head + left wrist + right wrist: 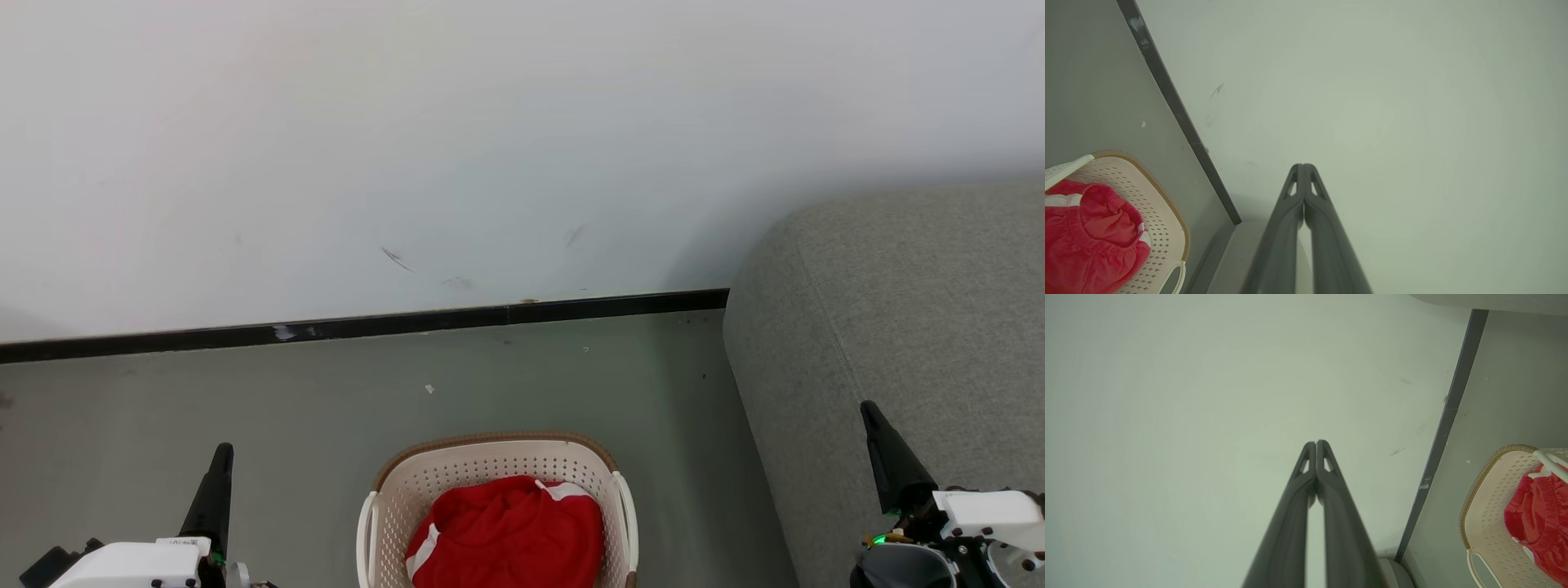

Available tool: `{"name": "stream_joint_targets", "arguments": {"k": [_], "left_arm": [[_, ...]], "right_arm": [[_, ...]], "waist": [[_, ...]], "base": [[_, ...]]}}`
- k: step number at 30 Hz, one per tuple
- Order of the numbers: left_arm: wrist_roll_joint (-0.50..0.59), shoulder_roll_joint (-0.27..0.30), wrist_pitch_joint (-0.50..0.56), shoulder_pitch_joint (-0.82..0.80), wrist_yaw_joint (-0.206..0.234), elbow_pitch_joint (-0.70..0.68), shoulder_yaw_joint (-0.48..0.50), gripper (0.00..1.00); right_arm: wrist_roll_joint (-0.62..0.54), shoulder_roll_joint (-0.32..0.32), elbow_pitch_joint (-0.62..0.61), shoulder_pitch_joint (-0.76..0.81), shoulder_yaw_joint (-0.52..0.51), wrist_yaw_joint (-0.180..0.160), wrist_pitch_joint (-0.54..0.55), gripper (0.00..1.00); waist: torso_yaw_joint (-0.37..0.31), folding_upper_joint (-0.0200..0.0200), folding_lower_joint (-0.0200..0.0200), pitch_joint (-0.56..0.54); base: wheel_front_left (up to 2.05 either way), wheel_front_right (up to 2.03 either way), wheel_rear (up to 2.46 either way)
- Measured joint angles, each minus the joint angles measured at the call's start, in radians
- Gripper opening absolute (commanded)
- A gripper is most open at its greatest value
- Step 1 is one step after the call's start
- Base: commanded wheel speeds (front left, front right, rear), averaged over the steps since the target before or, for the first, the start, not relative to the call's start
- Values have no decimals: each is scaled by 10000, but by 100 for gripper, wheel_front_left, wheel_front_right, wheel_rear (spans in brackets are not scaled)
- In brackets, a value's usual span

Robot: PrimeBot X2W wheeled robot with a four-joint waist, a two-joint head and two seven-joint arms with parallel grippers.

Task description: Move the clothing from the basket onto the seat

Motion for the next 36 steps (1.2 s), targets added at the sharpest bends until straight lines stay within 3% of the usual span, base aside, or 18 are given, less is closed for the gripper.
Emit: {"name": "stream_joint_targets", "arguments": {"k": [10,11,30,36], "left_arm": [[2,-61,-10,80,4,163,-17,0],[2,-115,-12,153,4,284,-29,100],[890,-245,-556,430,6,345,-529,100],[1572,-232,-792,429,54,226,-644,100]], "right_arm": [[-6,71,151,100,8,0,-6,0],[-6,128,265,207,17,0,-8,100],[-750,240,282,521,550,0,-512,100],[-1459,232,240,521,740,0,-706,100]], "waist": [[0,0,0,0],[0,0,0,0],[0,0,3,-44],[3,0,30,-74]], "base": [[0,0,0],[0,0,0],[0,0,0],[0,0,0]]}}
